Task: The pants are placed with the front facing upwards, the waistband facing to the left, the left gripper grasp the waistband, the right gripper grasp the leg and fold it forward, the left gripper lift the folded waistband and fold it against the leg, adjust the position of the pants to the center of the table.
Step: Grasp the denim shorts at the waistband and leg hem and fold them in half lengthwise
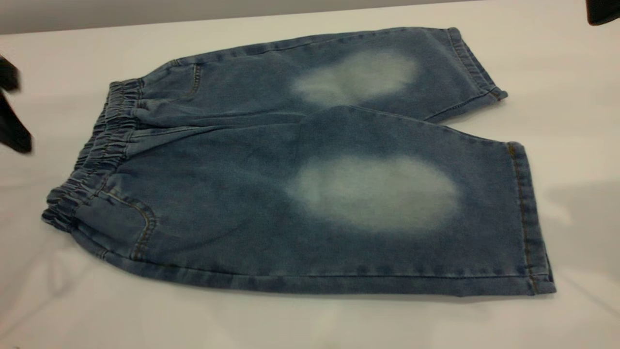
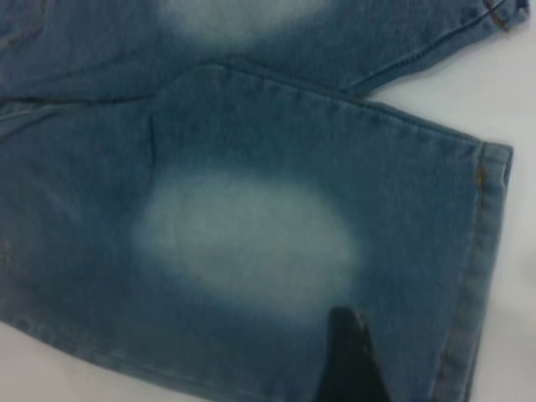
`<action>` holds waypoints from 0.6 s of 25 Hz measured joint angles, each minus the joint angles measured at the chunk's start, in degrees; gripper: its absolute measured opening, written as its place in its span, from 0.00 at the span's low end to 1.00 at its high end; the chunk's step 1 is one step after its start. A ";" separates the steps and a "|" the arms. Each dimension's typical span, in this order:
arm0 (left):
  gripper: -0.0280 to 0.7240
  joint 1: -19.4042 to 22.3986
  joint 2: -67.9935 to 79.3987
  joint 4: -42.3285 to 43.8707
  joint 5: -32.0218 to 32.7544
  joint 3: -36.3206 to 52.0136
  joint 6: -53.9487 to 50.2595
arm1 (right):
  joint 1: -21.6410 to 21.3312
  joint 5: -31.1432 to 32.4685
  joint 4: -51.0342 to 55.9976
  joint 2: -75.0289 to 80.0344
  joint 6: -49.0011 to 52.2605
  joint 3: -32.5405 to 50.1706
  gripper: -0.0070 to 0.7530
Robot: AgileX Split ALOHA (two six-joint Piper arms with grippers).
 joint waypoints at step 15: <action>0.63 -1.17 14.71 -0.05 -12.38 0.00 0.98 | 0.00 0.12 0.17 2.29 -0.45 0.00 0.56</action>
